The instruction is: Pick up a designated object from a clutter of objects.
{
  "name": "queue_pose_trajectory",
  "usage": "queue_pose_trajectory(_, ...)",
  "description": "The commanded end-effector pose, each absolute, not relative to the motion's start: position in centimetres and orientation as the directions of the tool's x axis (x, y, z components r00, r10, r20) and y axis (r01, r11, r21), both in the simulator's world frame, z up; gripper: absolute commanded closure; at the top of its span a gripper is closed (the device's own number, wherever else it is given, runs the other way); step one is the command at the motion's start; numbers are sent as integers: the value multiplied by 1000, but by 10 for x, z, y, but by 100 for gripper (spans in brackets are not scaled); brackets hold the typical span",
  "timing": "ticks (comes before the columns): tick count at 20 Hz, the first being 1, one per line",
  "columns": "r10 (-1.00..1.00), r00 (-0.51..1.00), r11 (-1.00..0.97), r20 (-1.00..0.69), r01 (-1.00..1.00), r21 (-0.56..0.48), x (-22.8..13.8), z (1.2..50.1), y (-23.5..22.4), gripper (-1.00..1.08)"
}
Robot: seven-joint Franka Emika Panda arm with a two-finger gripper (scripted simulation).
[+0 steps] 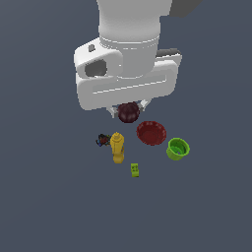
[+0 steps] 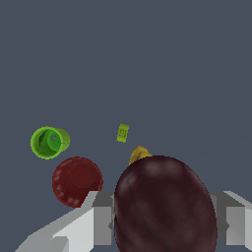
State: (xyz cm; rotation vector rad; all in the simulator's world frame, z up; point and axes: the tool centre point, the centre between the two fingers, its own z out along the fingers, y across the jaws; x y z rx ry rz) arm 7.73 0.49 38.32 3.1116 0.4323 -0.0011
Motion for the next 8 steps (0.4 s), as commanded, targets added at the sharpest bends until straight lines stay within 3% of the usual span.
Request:
queue_pose_trajectory(1, 272, 962, -962, 0, 272, 0, 81, 389, 8, 108)
queue_pose_trajectory(8, 272, 962, -962, 0, 272, 0, 86, 394, 11, 108)
